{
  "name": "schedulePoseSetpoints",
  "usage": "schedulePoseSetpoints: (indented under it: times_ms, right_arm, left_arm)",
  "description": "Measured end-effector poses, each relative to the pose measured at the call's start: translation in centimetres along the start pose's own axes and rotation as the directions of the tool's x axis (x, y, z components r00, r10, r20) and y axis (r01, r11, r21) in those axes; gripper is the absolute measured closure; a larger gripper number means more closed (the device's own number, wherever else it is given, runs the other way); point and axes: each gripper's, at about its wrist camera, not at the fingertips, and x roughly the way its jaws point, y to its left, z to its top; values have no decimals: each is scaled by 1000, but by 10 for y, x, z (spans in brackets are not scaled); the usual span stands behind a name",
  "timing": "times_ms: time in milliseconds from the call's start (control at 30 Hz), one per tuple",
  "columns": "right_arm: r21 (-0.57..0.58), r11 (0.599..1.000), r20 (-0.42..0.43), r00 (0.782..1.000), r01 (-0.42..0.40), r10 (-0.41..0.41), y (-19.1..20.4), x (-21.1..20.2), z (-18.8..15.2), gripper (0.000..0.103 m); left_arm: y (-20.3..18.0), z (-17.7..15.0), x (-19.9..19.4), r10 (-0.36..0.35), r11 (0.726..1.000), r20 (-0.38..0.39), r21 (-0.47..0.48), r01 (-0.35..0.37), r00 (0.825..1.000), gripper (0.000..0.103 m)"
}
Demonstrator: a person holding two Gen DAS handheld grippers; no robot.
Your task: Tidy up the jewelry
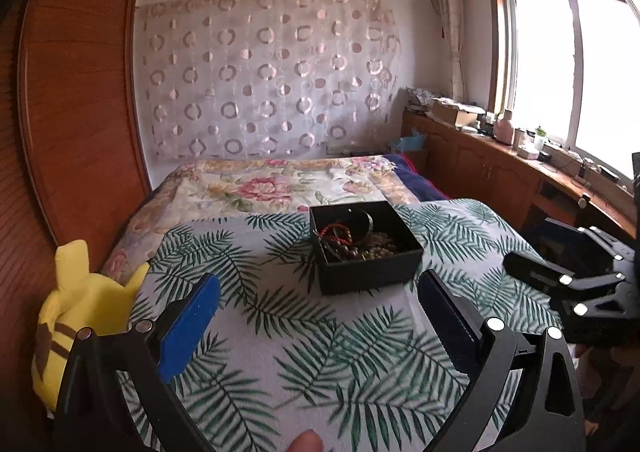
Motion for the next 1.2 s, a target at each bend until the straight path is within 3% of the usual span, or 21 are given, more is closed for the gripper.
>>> schedulePoseSetpoints:
  times_ms: [333,1200]
  right_arm:
    - [15,999,48,998,32,-33,8,-30,-9,3]
    - [21,998,46,997,57,-58,8,-29,-18,3]
  left_arm:
    - [4,-11,-17,31,999,-2,-9,-31,1000,8]
    - [1,-15,-35,29,1000,17,-9,-29,999,8]
